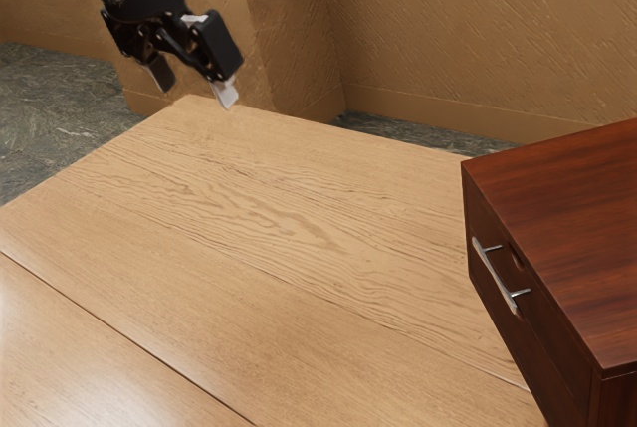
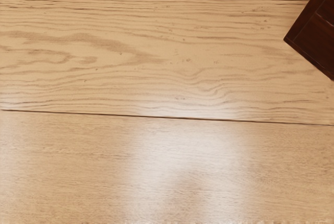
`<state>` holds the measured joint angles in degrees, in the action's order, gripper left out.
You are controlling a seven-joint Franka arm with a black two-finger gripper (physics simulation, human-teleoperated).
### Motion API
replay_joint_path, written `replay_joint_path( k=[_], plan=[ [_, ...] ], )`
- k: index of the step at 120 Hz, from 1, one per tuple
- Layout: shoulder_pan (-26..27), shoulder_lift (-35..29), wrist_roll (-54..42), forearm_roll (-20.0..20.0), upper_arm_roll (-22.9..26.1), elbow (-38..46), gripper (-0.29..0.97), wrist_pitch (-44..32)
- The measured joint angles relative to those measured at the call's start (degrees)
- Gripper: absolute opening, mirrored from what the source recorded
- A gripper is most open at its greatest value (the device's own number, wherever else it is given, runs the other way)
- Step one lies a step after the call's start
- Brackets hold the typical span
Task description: Pull the drawer handle with one arm to open the drawer
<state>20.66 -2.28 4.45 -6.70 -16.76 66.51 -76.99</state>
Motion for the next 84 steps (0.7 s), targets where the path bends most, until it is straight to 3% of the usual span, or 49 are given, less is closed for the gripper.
replay_joint_path(
  k=[18,40,48,56,61,71,84],
  plan=[
    [-0.97,-1.40,0.04,-0.31,3.44,-0.92,0.68,3.17],
    [-0.15,-1.63,-12.02,2.59,6.61,-0.28,0.68,10.01],
    [-0.58,-8.29,-16.30,3.40,9.29,7.21,0.68,11.43],
    [-11.34,-18.66,-19.41,4.48,20.58,20.32,0.68,10.52],
    [-15.46,-23.39,-20.50,4.97,27.07,25.17,0.68,9.90],
    [-18.23,-26.21,-20.94,6.40,35.36,28.83,0.68,8.55],
    [-18.84,-24.77,-19.42,8.73,40.06,30.72,0.68,5.50]
  ],
)
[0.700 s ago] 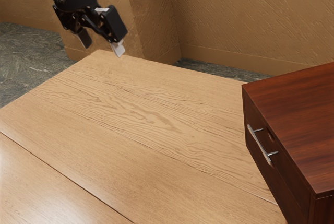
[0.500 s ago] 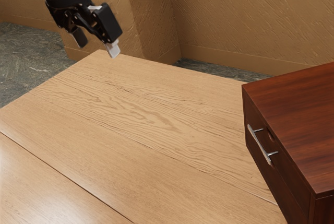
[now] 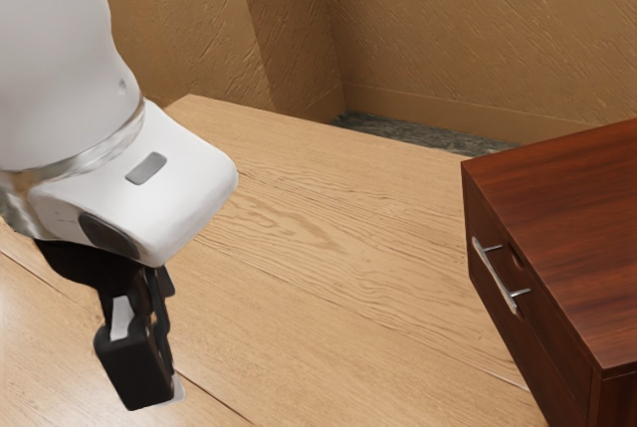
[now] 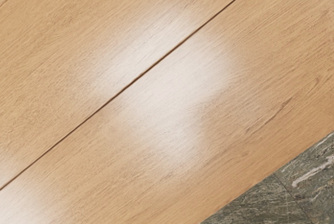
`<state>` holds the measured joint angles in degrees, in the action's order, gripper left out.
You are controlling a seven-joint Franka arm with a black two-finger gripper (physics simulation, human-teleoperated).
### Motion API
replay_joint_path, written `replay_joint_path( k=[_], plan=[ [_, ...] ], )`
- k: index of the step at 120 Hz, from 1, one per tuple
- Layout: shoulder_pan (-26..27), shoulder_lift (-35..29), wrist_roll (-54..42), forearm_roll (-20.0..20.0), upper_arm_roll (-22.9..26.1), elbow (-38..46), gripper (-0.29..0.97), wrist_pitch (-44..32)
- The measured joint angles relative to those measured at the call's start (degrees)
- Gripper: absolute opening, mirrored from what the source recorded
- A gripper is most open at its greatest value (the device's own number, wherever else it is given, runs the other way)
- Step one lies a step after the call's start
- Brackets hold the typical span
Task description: Pull the drawer handle with one arm to open the drawer
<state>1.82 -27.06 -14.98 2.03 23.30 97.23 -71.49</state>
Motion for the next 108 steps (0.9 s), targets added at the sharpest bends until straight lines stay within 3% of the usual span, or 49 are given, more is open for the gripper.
replay_joint_path(
  k=[20,37,86,108],
  plan=[
    [-0.05,5.97,5.68,2.33,6.89,0.13,0.68,-7.21],
    [-0.05,9.48,12.57,3.74,9.73,-0.58,0.68,-12.50],
    [-0.67,16.30,32.36,4.58,9.82,-4.20,0.68,-19.36],
    [-5.22,16.54,40.36,6.05,9.82,-3.82,0.68,-22.18]
  ],
)
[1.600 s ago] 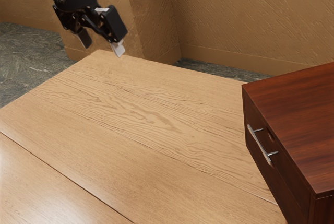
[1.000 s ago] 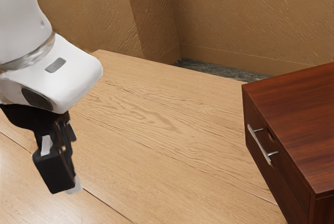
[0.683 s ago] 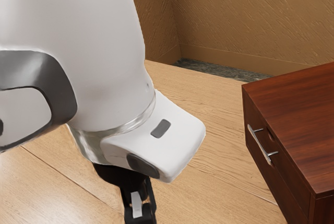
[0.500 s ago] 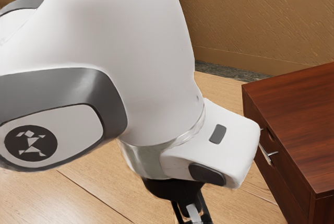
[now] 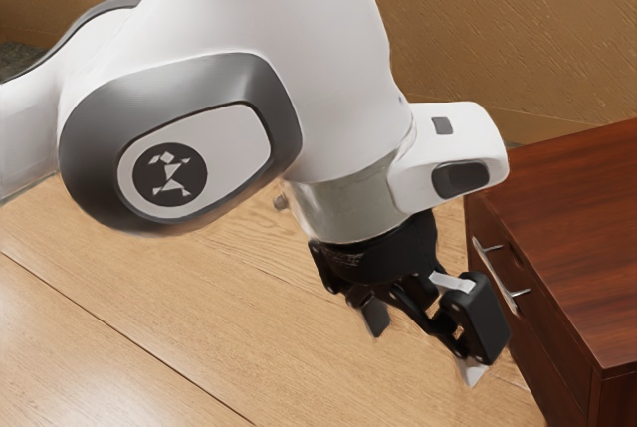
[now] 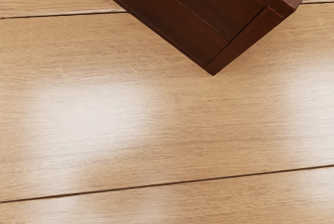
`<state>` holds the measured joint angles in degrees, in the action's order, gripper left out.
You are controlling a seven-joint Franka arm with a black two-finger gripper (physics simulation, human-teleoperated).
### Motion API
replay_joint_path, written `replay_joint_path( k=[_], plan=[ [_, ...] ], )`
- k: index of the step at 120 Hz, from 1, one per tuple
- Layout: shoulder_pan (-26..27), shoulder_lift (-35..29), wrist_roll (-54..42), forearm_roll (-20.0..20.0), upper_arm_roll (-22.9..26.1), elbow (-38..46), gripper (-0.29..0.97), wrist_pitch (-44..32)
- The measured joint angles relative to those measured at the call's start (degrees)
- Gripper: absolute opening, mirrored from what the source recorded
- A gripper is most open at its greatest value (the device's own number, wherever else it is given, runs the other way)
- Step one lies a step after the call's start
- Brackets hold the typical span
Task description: Pull the drawer handle with one arm to open the drawer
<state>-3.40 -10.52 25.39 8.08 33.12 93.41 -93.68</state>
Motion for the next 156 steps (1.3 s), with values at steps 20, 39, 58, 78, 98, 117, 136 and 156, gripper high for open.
replay_joint_path(
  k=[20,39,58,78,98,117,136,156],
  plan=[
    [-1.78,1.56,6.56,0.91,0.00,1.68,0.68,-2.86],
    [-2.00,2.62,11.32,1.54,-0.04,2.34,0.68,-5.86],
    [-3.84,2.81,14.90,2.27,-0.06,3.13,0.68,-7.89],
    [-4.59,1.51,17.72,2.39,-2.22,6.93,0.68,-8.99],
    [-4.47,2.37,19.68,4.21,-2.52,7.86,0.68,-11.85],
    [-5.16,3.94,20.75,6.70,-2.74,7.71,0.68,-14.56],
    [-6.25,5.44,21.37,7.23,-3.57,7.77,0.68,-16.05],
    [-5.49,8.64,21.75,7.09,-3.59,7.31,0.68,-17.93]
  ],
)
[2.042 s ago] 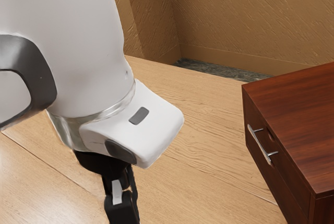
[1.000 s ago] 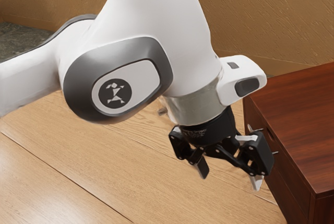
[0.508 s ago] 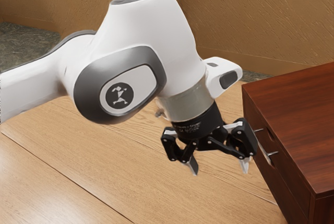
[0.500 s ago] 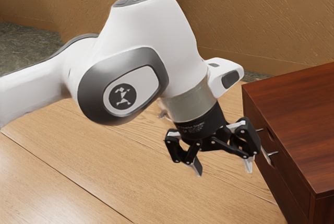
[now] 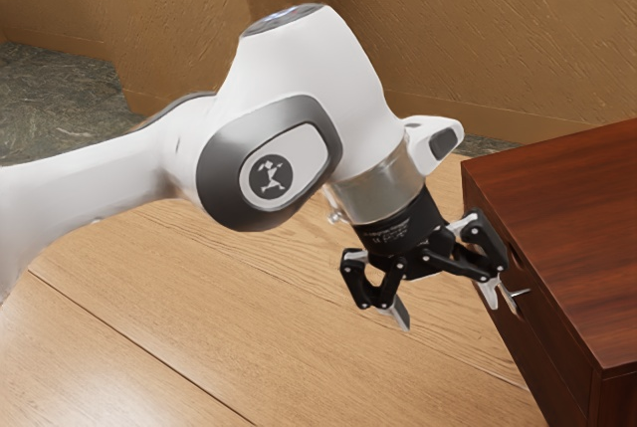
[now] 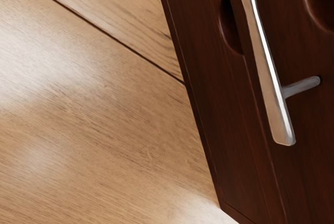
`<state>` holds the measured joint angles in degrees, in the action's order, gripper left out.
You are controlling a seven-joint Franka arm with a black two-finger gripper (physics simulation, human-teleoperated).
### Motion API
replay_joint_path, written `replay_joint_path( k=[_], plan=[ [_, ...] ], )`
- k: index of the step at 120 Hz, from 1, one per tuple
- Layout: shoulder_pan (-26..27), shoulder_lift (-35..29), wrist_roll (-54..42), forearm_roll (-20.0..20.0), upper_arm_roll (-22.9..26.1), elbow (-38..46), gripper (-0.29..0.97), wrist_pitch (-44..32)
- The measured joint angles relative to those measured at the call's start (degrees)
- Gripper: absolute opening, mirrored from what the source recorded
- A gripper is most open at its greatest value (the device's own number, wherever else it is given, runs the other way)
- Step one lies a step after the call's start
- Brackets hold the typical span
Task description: Pull the drawer handle with one arm to open the drawer
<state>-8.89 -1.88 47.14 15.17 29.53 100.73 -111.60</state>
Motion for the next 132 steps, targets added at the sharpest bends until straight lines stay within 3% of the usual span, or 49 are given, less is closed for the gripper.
replay_joint_path(
  k=[25,58,101,120,132],
  plan=[
    [0.53,2.28,-0.07,-0.05,-0.44,-0.50,0.68,-3.30],
    [0.71,5.44,-0.85,0.21,-3.06,-1.82,0.53,-6.80],
    [1.52,11.14,-2.18,0.00,-4.04,-6.03,0.48,-9.69],
    [2.51,12.57,-3.28,-0.66,-4.73,-6.20,0.48,-9.88],
    [2.28,11.29,-3.60,-3.10,-4.80,-4.84,0.47,-9.87]
  ],
)
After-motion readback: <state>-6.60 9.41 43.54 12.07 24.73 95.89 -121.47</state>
